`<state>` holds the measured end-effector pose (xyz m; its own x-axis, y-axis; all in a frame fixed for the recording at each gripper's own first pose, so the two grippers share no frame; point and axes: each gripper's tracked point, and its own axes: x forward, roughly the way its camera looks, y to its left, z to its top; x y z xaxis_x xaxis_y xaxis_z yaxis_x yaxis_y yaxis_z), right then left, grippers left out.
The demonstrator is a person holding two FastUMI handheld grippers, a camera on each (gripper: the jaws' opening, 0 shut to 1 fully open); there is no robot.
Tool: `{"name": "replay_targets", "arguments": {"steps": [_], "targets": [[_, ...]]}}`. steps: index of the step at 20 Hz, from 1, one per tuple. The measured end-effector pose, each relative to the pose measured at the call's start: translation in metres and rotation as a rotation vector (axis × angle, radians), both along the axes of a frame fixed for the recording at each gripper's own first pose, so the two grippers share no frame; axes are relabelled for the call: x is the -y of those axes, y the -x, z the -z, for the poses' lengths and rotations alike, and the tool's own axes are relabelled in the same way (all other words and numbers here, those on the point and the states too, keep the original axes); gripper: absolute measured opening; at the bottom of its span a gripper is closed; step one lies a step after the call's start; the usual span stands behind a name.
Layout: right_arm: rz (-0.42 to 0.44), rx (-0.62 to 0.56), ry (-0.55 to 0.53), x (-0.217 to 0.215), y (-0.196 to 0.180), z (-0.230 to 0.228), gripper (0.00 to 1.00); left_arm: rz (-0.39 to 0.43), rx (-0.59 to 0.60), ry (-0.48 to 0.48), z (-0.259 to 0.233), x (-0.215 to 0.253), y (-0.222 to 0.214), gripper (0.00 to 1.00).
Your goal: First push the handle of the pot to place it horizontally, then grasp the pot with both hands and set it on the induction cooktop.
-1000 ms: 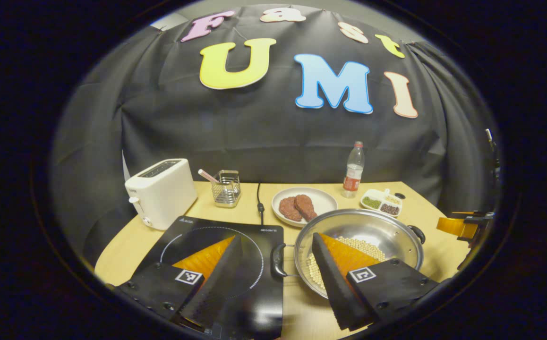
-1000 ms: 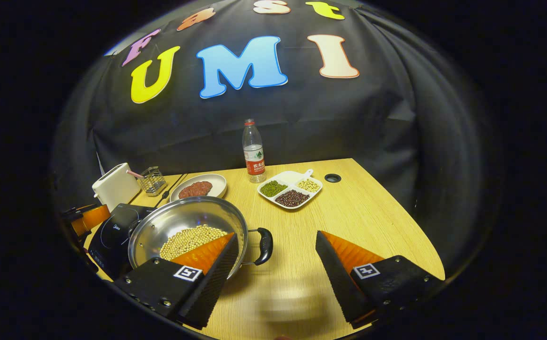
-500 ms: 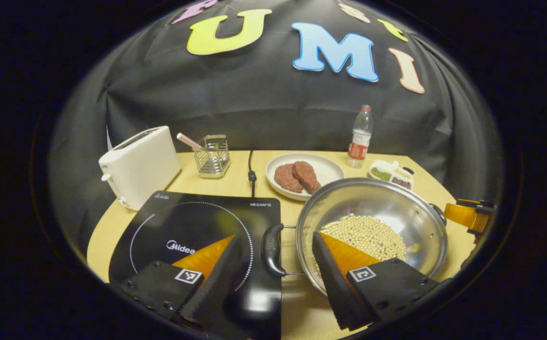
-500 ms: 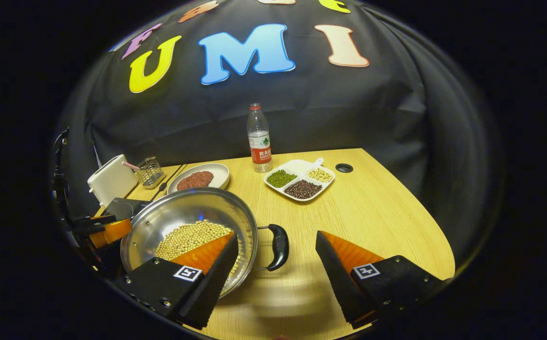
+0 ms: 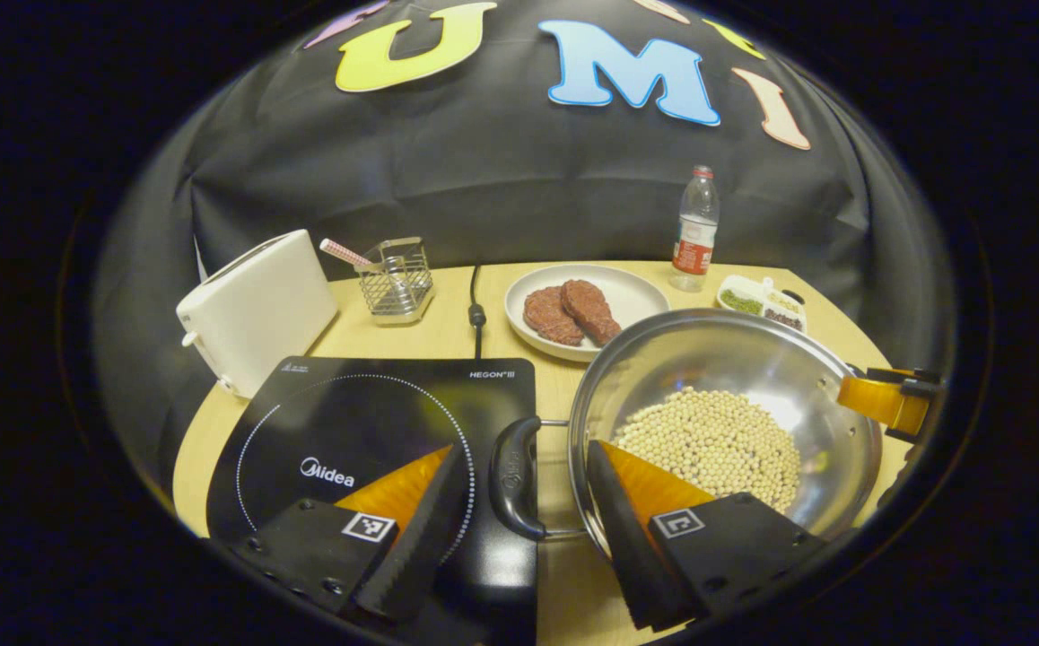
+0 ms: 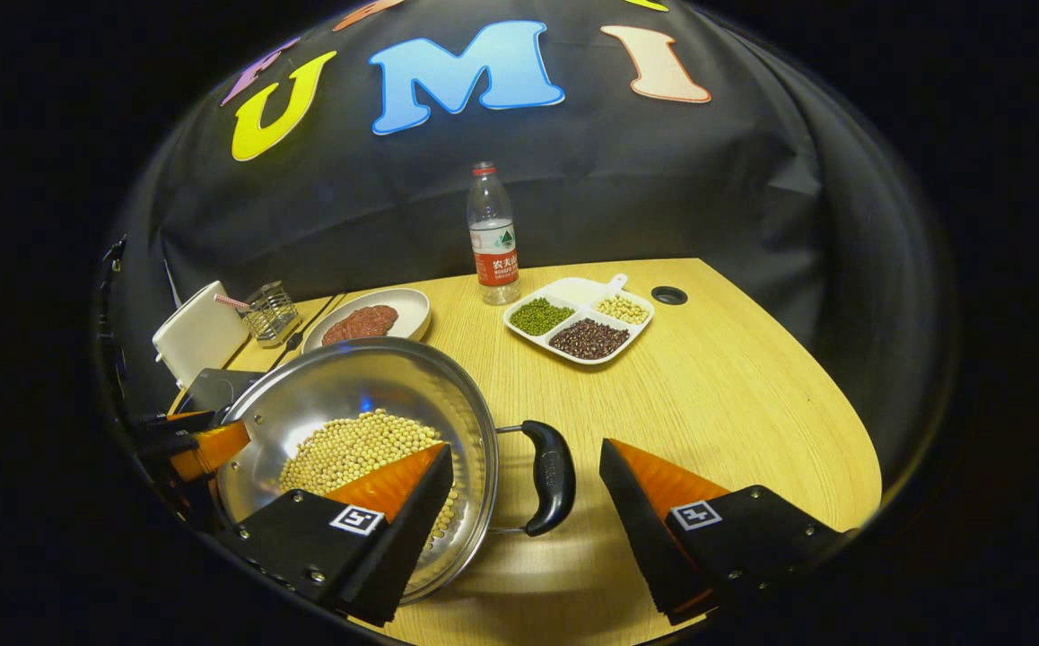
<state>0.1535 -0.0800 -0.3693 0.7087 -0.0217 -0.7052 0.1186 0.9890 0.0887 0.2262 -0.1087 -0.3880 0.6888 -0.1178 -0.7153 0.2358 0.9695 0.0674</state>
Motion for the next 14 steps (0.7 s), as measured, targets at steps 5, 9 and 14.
{"name": "replay_targets", "arguments": {"steps": [5, 9, 14], "targets": [[0.005, -0.014, 0.022, 0.0019, -0.0063, 0.0053, 0.79, 0.009, 0.012, -0.016, 0.0028, 0.0069, 0.0002, 0.72], [-0.006, -0.025, 0.027, 0.0006, -0.0064, 0.0106, 0.64, 0.007, 0.015, -0.012, 0.0017, 0.0068, -0.0008, 0.68], [-0.033, -0.036, 0.035, -0.0006, -0.0061, 0.0084, 0.48, 0.005, 0.021, -0.009, 0.0019, 0.0086, -0.0022, 0.58]]}}
